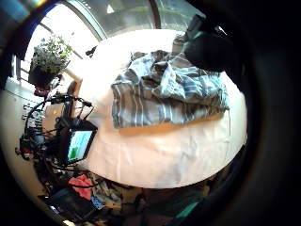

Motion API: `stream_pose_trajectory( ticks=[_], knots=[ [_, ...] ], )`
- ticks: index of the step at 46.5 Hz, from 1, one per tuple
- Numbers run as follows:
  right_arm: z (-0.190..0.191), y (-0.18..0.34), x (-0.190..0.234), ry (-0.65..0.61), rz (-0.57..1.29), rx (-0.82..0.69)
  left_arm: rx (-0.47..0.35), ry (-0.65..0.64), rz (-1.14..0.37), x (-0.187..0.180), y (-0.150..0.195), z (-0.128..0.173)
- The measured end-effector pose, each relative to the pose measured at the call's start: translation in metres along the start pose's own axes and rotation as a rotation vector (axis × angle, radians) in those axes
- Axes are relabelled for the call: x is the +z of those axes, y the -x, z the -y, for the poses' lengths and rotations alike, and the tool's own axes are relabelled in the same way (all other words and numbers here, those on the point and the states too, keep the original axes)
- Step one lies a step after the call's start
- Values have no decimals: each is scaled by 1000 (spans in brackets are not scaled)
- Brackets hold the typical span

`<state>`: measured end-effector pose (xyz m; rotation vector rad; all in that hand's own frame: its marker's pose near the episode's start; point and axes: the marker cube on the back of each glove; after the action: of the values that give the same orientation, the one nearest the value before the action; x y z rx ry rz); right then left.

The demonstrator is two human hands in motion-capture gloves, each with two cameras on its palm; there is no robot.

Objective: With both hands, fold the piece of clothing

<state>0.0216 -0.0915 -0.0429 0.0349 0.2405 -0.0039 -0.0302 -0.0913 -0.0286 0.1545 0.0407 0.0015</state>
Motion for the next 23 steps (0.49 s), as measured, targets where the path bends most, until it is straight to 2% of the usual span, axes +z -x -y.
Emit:
stream_pose_trajectory(
  ticks=[6,12,19,23],
  knots=[
    [-14,-1,1,-41,50,-41,15,-11,7,20,3,8],
    [-13,-6,6,-56,62,-28,23,-16,13,3,-6,-2],
    [-5,-9,13,-97,95,38,25,-2,-4,18,-4,6],
    [-10,-4,15,-86,145,2,30,12,1,10,-8,1]
  ],
)
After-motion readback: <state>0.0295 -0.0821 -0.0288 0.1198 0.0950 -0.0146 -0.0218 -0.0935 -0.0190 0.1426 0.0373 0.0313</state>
